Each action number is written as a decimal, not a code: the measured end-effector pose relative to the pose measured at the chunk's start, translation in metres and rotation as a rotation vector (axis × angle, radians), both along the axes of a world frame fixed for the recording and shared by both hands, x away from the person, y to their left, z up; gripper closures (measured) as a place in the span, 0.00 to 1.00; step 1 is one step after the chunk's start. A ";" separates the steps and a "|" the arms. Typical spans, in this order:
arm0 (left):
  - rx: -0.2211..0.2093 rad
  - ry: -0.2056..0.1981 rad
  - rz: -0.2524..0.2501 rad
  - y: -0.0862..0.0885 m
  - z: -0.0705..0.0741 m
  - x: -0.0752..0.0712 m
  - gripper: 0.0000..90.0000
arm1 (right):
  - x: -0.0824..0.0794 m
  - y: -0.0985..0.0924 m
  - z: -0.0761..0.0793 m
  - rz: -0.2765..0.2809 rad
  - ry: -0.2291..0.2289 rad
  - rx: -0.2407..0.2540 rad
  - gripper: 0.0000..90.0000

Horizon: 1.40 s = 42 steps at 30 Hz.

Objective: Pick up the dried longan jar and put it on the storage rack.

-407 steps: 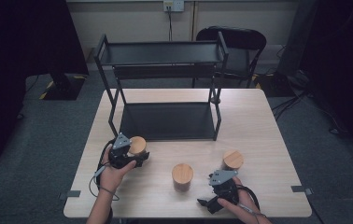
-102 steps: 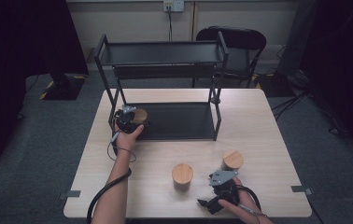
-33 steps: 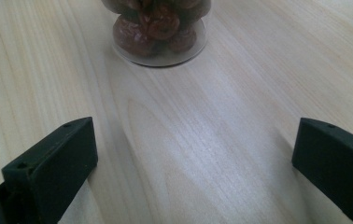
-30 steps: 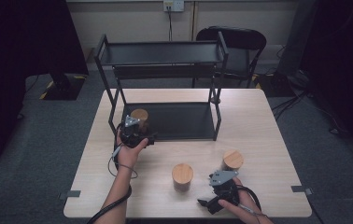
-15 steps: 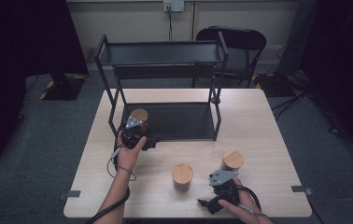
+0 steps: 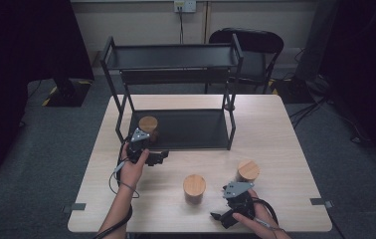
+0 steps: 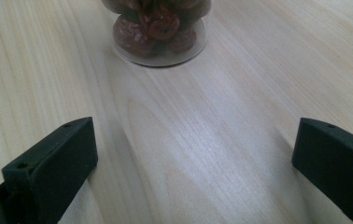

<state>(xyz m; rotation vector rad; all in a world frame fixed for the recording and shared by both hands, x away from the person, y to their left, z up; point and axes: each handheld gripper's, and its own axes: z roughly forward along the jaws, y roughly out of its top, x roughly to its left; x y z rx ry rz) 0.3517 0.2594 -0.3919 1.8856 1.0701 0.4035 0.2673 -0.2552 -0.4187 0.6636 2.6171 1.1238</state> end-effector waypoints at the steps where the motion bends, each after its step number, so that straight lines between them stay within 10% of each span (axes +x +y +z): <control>1: -0.002 0.002 -0.002 0.001 -0.001 -0.001 0.03 | 0.000 0.000 0.000 0.000 0.000 0.000 0.00; 42: -0.021 0.009 -0.070 0.034 -0.011 -0.029 0.03 | -0.001 0.000 0.000 -0.003 0.000 -0.001 0.00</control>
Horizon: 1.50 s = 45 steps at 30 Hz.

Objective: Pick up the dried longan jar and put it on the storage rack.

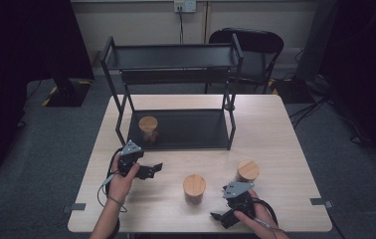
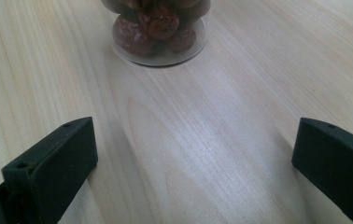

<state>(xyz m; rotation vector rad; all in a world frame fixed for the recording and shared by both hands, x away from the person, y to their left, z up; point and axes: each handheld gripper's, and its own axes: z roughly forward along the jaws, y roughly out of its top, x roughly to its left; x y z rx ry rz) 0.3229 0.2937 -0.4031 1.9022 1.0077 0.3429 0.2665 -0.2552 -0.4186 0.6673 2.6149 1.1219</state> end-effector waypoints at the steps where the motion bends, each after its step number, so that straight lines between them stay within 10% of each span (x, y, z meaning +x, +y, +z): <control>1: 0.000 0.001 -0.001 0.001 0.000 -0.001 0.03 | 0.000 0.000 0.000 0.000 0.000 0.000 0.00; 45: 0.035 0.023 -0.034 0.028 -0.007 -0.024 0.03 | -0.001 0.000 0.000 -0.003 0.001 0.000 0.00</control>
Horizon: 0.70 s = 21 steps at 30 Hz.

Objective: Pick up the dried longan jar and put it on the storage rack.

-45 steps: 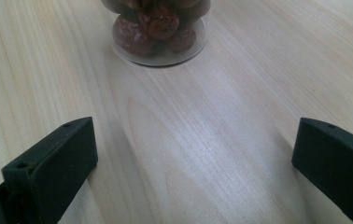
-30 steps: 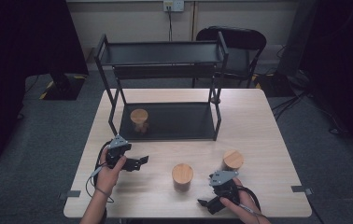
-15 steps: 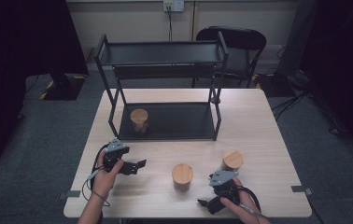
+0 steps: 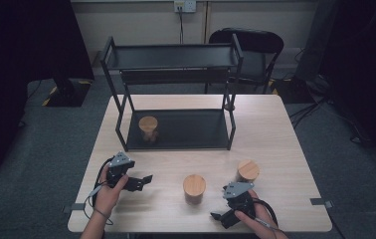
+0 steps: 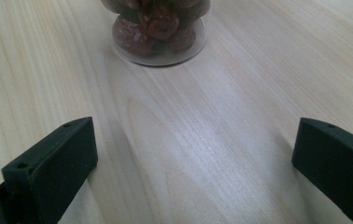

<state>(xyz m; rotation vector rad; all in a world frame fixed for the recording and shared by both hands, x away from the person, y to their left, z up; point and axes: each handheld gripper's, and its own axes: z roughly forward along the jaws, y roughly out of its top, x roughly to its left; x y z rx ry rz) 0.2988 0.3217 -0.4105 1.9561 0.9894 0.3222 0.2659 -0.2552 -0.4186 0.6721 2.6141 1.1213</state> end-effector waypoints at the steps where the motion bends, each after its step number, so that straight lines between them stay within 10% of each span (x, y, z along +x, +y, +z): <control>1: 0.001 0.000 -0.001 0.001 -0.001 0.000 0.03 | 0.000 0.000 0.000 0.000 0.000 0.000 0.00; 21: 0.044 0.026 0.000 0.008 -0.010 -0.006 0.03 | 0.000 0.000 0.000 -0.002 0.000 0.000 0.00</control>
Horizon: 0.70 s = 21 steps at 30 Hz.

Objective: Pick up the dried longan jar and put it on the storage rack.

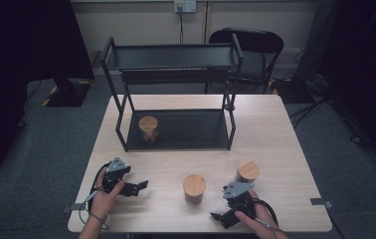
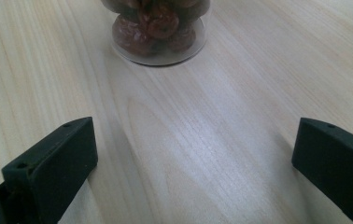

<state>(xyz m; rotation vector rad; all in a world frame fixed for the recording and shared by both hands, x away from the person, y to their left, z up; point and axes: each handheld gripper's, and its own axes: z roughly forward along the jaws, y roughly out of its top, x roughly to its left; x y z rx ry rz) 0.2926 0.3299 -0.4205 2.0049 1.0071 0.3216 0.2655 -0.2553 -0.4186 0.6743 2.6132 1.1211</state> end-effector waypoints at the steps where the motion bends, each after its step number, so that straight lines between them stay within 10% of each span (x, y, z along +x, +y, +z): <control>1: 0.005 0.001 0.001 0.000 -0.001 -0.001 0.03 | 0.000 0.000 0.000 0.000 0.000 0.000 0.00; 21: 0.155 -0.016 -0.032 -0.015 0.003 -0.006 0.01 | -0.002 0.001 0.000 -0.012 0.001 -0.001 0.00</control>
